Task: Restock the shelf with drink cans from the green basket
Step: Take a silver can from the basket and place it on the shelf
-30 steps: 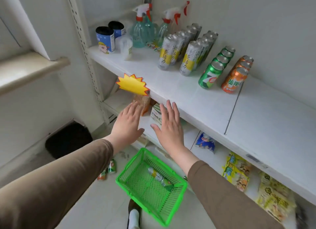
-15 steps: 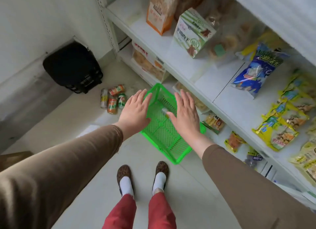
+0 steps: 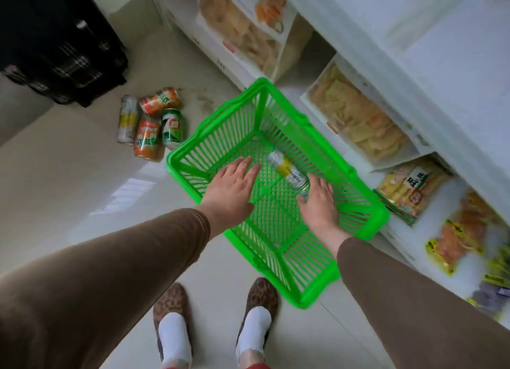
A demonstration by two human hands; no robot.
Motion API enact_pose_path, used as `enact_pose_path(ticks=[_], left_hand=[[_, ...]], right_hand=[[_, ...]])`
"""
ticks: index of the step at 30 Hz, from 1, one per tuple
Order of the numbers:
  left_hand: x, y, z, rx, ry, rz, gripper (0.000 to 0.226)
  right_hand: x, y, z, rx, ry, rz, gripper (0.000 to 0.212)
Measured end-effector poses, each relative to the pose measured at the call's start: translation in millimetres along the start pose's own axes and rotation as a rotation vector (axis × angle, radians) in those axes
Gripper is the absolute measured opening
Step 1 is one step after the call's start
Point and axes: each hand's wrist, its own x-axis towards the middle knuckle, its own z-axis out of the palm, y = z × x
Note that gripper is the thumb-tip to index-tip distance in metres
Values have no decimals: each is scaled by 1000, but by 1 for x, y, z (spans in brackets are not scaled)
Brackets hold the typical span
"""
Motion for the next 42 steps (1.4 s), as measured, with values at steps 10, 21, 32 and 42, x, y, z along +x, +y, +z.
enact_pose_path(ticks=[10, 21, 32, 42], left_hand=[[67, -28, 58, -44, -22, 49, 93], [51, -48, 40, -78, 27, -46, 92], [-89, -13, -207, -188, 154, -103, 95], [-212, 30, -492, -133, 461, 58, 93]], right_hand=[[112, 4, 96, -123, 39, 38, 52], [90, -30, 109, 219, 51, 121, 62], [-81, -138, -171, 597, 225, -81, 54], [-221, -259, -481, 605, 399, -169, 77]])
